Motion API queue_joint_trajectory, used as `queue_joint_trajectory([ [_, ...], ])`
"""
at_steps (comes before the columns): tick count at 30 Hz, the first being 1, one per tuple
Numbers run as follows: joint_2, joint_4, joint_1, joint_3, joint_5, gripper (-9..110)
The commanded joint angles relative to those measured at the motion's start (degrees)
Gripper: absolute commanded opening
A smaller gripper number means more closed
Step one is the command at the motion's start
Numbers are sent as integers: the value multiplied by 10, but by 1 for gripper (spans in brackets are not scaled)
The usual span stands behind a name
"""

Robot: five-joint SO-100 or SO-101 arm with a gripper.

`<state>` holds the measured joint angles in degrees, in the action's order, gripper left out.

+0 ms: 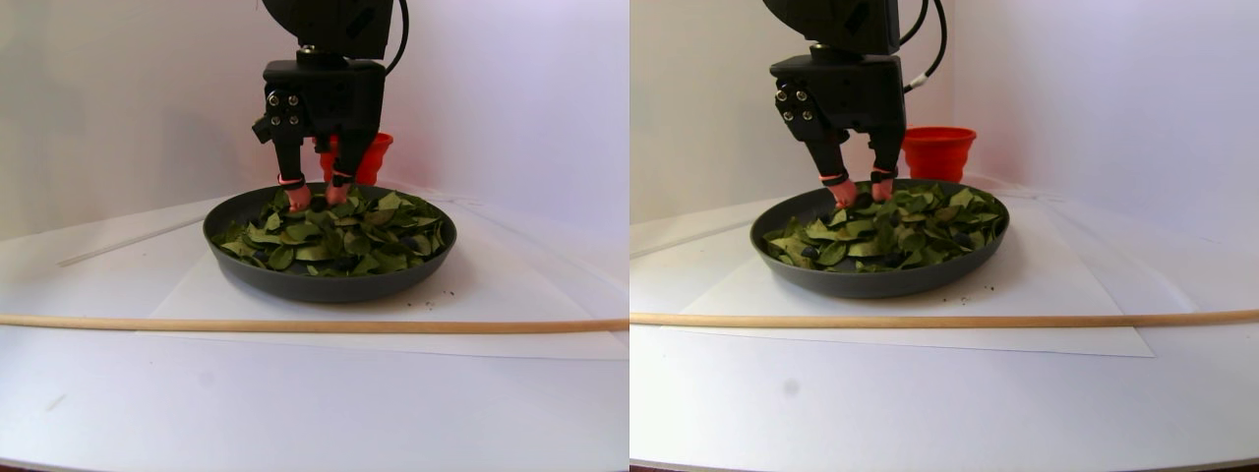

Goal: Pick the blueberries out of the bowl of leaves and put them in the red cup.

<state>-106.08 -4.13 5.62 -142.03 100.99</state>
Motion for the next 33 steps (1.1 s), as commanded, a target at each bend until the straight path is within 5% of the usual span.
queue_joint_trajectory([
  [1, -61, 7, 11, 3, 6, 11],
  [33, -86, 6, 27, 120, 46, 11],
])
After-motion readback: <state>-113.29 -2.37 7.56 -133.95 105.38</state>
